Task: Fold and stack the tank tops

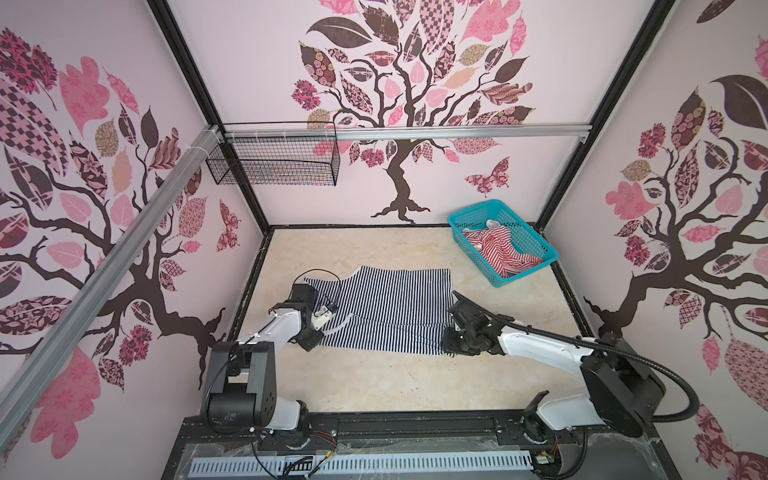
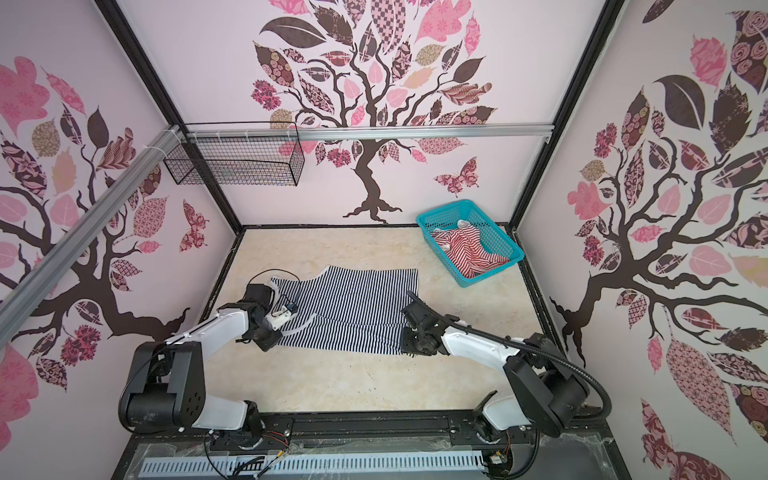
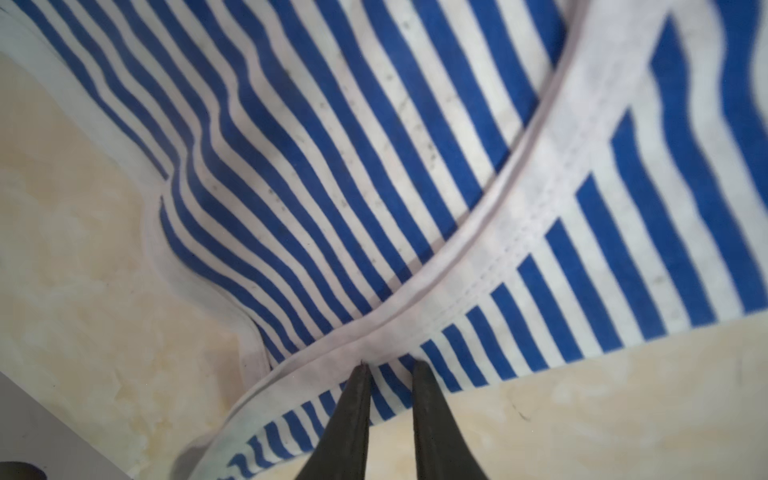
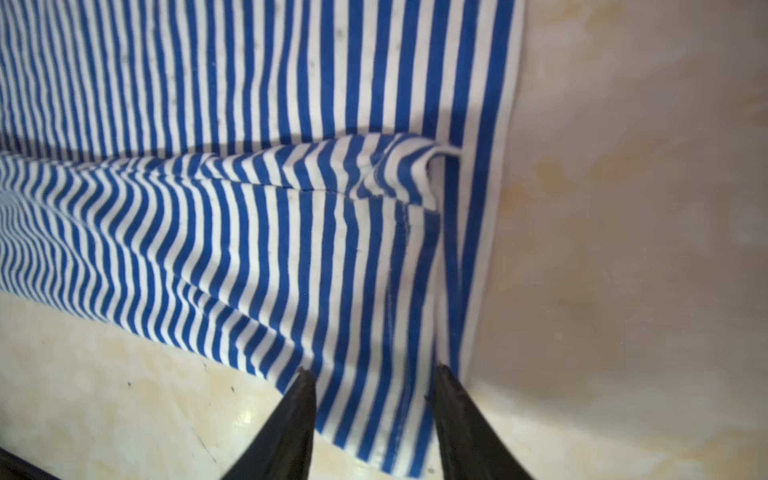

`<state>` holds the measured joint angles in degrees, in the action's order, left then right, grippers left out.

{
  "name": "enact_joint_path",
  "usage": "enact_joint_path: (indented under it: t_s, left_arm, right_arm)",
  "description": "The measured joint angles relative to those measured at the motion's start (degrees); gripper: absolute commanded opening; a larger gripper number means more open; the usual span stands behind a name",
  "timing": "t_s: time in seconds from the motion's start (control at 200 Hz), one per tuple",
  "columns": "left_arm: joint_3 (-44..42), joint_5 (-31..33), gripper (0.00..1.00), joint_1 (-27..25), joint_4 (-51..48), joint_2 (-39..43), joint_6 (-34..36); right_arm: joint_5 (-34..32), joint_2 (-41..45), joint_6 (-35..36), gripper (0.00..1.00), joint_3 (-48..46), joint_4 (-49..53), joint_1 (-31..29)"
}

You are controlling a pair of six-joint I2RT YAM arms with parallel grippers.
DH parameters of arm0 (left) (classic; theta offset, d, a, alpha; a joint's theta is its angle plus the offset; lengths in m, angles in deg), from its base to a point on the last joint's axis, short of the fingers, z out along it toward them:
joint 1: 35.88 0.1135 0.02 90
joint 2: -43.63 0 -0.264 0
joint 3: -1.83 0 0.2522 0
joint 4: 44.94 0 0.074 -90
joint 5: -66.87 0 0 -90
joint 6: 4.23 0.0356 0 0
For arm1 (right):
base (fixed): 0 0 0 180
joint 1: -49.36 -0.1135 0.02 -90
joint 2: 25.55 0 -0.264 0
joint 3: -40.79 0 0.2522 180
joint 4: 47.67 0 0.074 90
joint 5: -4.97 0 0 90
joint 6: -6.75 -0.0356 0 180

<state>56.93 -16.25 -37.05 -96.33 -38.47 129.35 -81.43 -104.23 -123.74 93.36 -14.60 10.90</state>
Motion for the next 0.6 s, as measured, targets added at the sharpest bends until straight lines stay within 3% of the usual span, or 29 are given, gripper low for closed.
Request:
enact_joint_path:
  t_s: [0.2, 0.6]
  left_arm:
    - [2.1, -1.2, 0.24, 0.0, -4.7, 3.0, -1.6]
    - [7.3, -9.6, 0.24, -0.1, -7.6, 1.4, -6.9]
  right_arm:
    - [-2.7, 1.8, 0.3, 0.54, 6.4, 3.0, 0.3]
    - [-5.4, -8.8, 2.1, 0.47, 9.8, 2.5, 2.2]
